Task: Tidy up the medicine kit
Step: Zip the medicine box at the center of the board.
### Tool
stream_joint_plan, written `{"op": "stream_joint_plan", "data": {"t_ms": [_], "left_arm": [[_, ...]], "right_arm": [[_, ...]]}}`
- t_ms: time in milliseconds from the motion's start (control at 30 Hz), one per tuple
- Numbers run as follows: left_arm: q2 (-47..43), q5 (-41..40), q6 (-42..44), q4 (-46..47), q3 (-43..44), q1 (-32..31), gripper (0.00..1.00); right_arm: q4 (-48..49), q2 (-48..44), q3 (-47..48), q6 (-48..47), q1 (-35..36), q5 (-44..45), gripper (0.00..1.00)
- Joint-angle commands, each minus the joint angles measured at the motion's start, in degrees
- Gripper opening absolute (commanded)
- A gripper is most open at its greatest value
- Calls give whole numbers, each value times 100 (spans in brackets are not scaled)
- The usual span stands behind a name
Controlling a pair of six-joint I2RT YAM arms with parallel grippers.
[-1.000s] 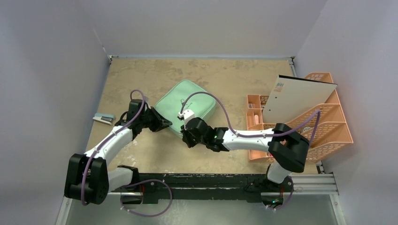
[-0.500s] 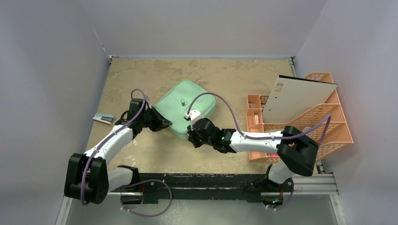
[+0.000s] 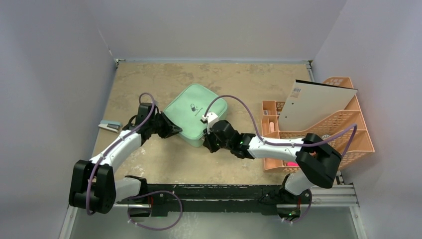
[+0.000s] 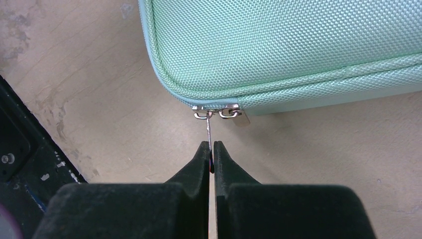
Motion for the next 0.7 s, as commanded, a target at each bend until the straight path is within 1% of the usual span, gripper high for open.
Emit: {"op": "stream_joint_plan", "data": {"t_ms": [0,133,167,267,333,400,467,500,567,600,667], "left_arm": [[94,-1047,689,-428,127,85,0],[138,-863,823,-551,383,86,0],[127,-827,853,-614,483,85,1],[60,-686,967,-853,677,85,12],[-50,-644,1050,-1046,822,85,18],[-226,-595,1150,-1219,979,85,26],[-409,-515,1310,-1393,1179,85,34],[-503,-482,1405,-1505,1316,85,37],[-652,-447,1627,-1766,1624,81,42],[-730,-449,1721,-1876,1765,89,48],[-832,-390,1932,-2131,2077,85,52]], "right_arm": [[-291,185,98,-388,-307,499,0],[-392,422,443,-427,-329,383,0],[-413,415,479,-429,-330,351,2],[-471,291,489,-397,-330,373,10],[-667,202,535,-417,-336,398,18],[-929,62,592,-407,-331,452,31],[-1179,-162,588,-368,-329,504,41],[-1365,-297,597,-333,-331,525,46],[-1684,-586,634,-270,-337,529,54],[-1832,-750,674,-247,-330,523,57],[-2150,-1075,770,-166,-329,542,65]]}}
